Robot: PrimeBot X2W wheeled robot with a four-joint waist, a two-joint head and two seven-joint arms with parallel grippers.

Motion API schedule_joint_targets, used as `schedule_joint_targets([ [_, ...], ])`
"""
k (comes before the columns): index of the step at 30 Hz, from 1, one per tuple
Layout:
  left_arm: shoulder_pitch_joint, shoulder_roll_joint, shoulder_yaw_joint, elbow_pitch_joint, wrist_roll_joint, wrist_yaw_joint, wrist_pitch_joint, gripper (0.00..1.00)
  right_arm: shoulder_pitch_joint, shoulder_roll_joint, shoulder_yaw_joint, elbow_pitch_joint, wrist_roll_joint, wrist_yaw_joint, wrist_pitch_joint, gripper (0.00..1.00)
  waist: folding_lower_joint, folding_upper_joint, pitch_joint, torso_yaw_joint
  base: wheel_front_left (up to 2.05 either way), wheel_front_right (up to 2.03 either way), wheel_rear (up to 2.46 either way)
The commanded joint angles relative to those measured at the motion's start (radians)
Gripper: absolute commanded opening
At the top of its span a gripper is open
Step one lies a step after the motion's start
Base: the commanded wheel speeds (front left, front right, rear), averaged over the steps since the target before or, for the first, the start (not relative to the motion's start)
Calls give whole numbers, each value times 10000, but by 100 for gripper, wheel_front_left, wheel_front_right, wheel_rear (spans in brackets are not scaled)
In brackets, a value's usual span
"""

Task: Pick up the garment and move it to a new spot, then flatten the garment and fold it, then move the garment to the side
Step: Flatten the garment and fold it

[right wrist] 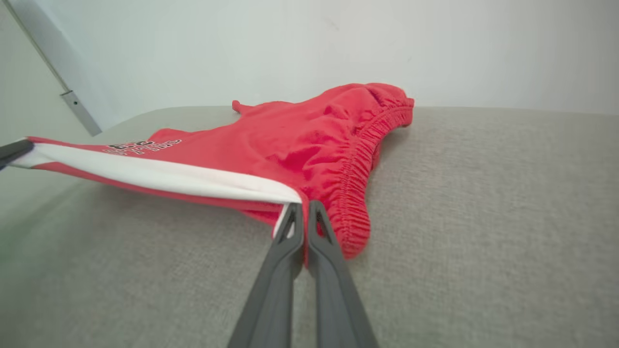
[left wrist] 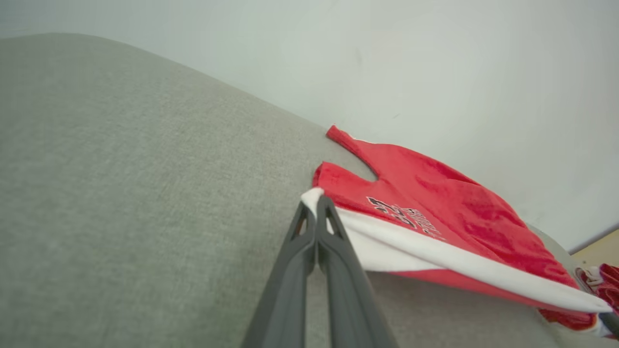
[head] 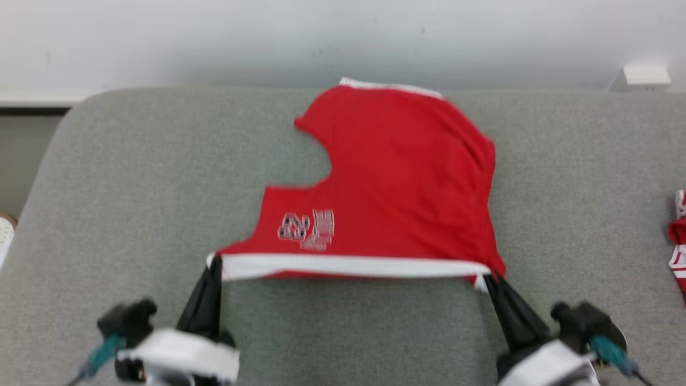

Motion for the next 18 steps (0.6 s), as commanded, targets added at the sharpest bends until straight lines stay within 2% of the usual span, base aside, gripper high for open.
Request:
schedule_joint_targets([
  [1, 705, 269, 227, -646, 145, 302, 8, 0, 704, -334, -384, -668, -109, -76, 223, 0, 0, 0, -383, 20, 0, 0, 0],
  [5, 2593, 371, 246, -3536, 223, 998, 843, 0, 2854, -302, -1185, -3412, -524, -77, 1509, 0, 0, 0, -753, 28, 0, 0, 0],
  [6, 2593, 371, 246, -3536, 223, 998, 843, 0, 2854, -302, -1185, -3412, -524, -77, 1509, 0, 0, 0, -753, 28, 0, 0, 0],
  [9, 3819, 458, 321, -5752, 319, 1590, 1700, 0, 4375, -33, -1776, -5522, -855, -83, 2811, 0, 0, 0, -902, 18, 0, 0, 0],
  [12, 4639, 535, 287, -7527, 431, 1958, 2509, 0, 5484, 243, -1952, -7353, -1127, -80, 3991, 0, 0, 0, -934, -30, 0, 0, 0],
  [15, 4968, 607, 278, -8563, 336, 2155, 3044, 0, 5951, 445, -1954, -8534, -1242, -64, 4881, 0, 0, 0, -921, -114, 0, 0, 0],
  [18, 4704, 742, 317, -8648, 124, 2108, 3452, 0, 5766, 513, -1964, -8888, -1238, -62, 5436, 0, 0, 0, -874, -180, 0, 0, 0],
])
